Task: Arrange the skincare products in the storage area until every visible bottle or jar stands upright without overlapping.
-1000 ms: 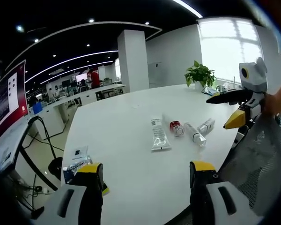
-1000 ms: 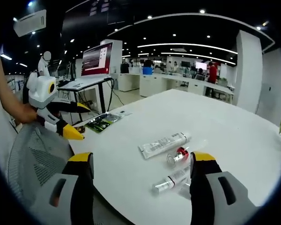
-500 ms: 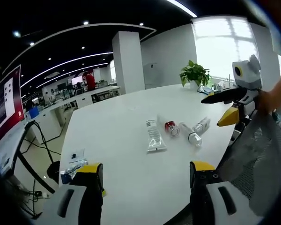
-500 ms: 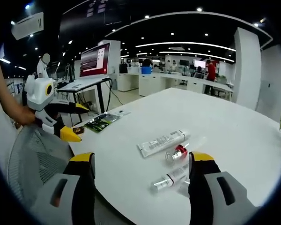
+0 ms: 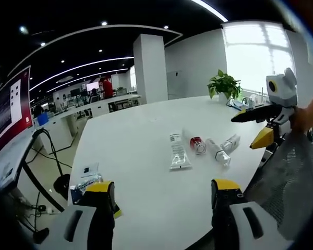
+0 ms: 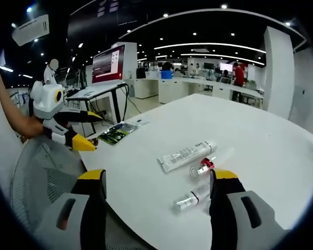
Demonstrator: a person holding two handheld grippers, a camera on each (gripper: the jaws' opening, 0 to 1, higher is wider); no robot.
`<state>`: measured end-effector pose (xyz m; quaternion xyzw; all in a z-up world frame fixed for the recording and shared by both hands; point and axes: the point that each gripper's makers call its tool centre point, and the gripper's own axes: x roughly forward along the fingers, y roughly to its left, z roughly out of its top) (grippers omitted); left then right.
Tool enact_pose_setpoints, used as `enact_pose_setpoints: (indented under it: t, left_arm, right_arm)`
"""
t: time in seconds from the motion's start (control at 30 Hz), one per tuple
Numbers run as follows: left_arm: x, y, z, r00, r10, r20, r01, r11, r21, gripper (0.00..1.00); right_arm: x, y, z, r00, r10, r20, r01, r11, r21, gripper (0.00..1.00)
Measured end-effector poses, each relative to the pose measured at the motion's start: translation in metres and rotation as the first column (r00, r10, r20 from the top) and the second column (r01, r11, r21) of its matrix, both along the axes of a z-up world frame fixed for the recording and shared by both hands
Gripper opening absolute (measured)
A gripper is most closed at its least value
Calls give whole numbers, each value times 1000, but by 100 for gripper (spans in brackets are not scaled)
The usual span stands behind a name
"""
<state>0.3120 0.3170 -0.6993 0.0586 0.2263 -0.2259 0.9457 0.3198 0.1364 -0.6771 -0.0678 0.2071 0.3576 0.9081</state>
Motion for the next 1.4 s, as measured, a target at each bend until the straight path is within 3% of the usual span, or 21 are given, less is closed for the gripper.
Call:
enact_pose_setpoints:
  t: [0.07,0.17,0.27,0.5,0.6,0.73,0.83,1.0,1.07,1.2,1.23,1.27,1.3,1.37,1.4]
  left_arm:
    - [0,0,-1,1000,1,-5,-1,1000,1,78]
    - [0,1,-3,1000,-1,-12,1,1000,16,78]
    - [0,1,-4,1000,-4,-11,5,1000,25,78]
    - [-1,-2,-5,1000,-27,2,26,999,46,77]
    - [-4,-4,-13,998,-48,-29,50,996,67,76]
    - [-5,-2,-22,997,-60,-47,66,989,131,76]
    - [-4,3,-24,998,-35,-60,42,991,130,76]
    - [-7,1,-29,996,-41,-81,53,989,140,76]
    - [-9,-2,-32,994,-55,-99,68,988,141,76]
    - [-9,-2,-32,994,-62,-96,75,986,147,76]
    - [-9,-2,-33,994,-59,-96,74,986,152,76]
    - [-9,-2,-33,994,-59,-95,74,985,155,76]
    - [-9,-2,-33,994,-62,-92,76,984,162,76]
    - [-9,-2,-33,994,-64,-92,79,983,168,76]
    - [-9,-1,-34,993,-64,-95,79,983,168,76]
  right_arm:
    - [1,0,1,1000,-3,-11,3,1000,17,78]
    - [7,-9,-8,990,-55,-131,66,994,84,80]
    - [17,-15,0,984,-79,-162,105,982,159,80]
    - [57,-11,12,997,31,-66,-29,999,26,75]
    - [73,-4,15,995,95,-38,-97,994,-42,74]
    - [93,-1,5,981,193,-18,-192,960,-203,69]
    - [105,4,0,968,249,-24,-247,933,-263,68]
    - [118,16,-3,936,349,-44,-340,867,-364,68]
    - [123,18,-6,918,392,-55,-380,830,-408,67]
    - [132,19,-15,872,485,-73,-448,728,-519,60]
    - [132,17,-21,858,502,-113,-475,687,-551,58]
    - [133,16,-25,850,510,-128,-483,661,-573,58]
    - [135,16,-30,832,538,-137,-501,621,-603,58]
    - [137,16,-38,809,564,-166,-525,565,-636,57]
    - [138,17,-40,803,570,-176,-533,554,-639,57]
